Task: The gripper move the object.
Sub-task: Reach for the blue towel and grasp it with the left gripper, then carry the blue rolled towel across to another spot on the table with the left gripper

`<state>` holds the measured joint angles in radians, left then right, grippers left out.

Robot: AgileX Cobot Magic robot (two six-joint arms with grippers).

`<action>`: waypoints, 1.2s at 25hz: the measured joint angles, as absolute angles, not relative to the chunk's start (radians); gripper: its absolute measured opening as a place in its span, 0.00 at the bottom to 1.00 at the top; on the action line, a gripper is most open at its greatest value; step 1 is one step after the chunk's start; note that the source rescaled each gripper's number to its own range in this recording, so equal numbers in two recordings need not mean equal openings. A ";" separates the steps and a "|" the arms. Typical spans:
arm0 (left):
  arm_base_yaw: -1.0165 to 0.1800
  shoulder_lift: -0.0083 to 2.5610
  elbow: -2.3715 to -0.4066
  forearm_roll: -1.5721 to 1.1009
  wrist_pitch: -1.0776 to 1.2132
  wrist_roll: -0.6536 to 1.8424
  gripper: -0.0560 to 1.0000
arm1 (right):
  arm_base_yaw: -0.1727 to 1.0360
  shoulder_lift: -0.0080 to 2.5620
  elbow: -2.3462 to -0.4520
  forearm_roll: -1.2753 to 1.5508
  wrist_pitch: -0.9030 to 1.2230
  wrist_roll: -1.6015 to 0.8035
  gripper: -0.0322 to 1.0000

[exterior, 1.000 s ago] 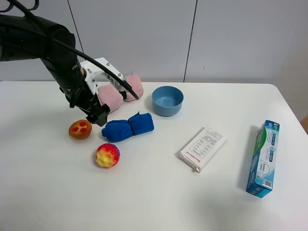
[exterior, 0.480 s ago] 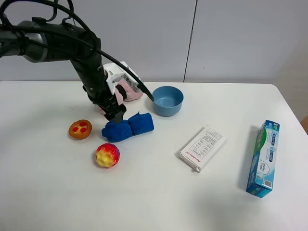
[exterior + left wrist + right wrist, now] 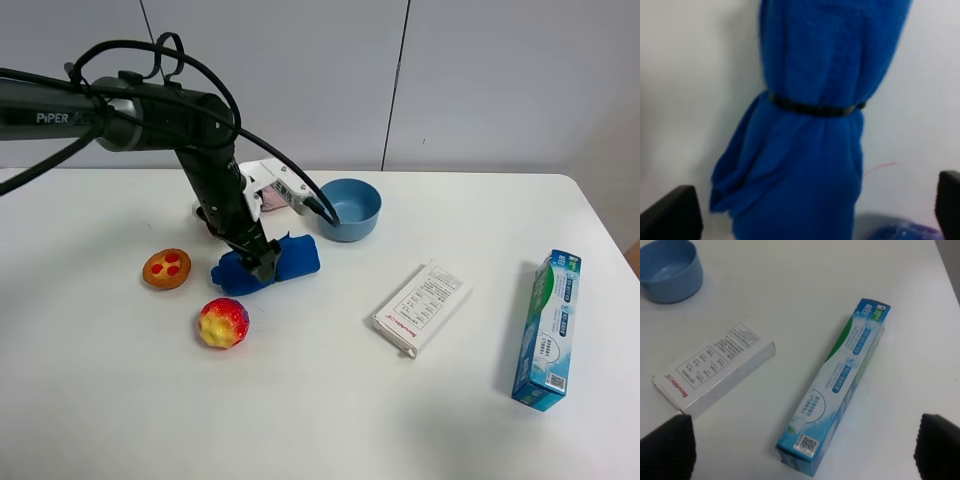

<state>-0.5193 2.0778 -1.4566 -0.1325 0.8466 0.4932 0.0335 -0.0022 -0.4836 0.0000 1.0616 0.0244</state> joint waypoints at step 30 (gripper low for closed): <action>-0.528 2.219 -1.462 -0.158 0.770 0.575 0.11 | 0.033 -0.002 -0.484 -0.016 1.062 0.039 1.00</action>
